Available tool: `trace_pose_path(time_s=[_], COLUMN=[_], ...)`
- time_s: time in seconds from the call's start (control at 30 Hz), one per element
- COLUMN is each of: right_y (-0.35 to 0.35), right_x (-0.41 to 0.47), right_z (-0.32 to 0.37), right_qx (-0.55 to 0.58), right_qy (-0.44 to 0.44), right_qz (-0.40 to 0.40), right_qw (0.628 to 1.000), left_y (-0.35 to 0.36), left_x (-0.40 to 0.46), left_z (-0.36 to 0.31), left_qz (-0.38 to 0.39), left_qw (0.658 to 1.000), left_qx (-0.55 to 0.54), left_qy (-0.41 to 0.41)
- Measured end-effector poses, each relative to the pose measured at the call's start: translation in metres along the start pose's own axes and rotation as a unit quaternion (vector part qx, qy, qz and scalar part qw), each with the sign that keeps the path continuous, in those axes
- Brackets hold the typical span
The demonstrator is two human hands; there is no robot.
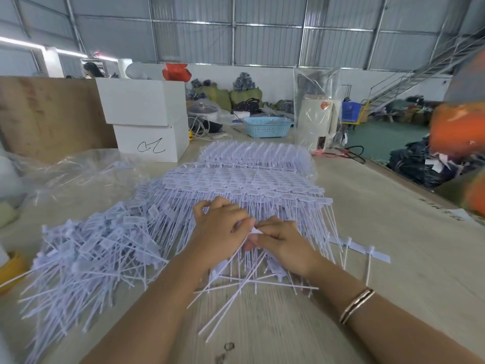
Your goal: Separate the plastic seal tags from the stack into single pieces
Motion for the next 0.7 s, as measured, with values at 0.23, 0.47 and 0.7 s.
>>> trace_pose_path(time_s=[0.23,0.47,0.7], right_y=[-0.004,-0.012,-0.001], right_x=[-0.003,-0.001,0.004], right_z=[0.016,0.005,-0.012], right_qx=[-0.263,-0.093,-0.031], right_qy=[-0.134,-0.055,0.041], right_qz=[-0.125,-0.117,-0.085], right_qw=[0.947,0.987,0.995], left_y=[-0.002,-0.006,0.004], left_x=[0.001,-0.002,-0.002], left_z=[0.016,0.009,-0.004], left_qz=[0.008,0.006,-0.035], left_qw=[0.939,0.947,0.957], left_qx=[-0.301,-0.292,-0.280], left_qy=[-0.166,-0.135,-0.069])
Point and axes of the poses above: each hand's wrist, its own x-axis towards the middle knuckle, its own y-axis out of the palm, z = x × y, the point moved 4 cm from there along x, towards the middle knuckle, and after that the axes turned 8 degrees about x, right-handed, at the moved point
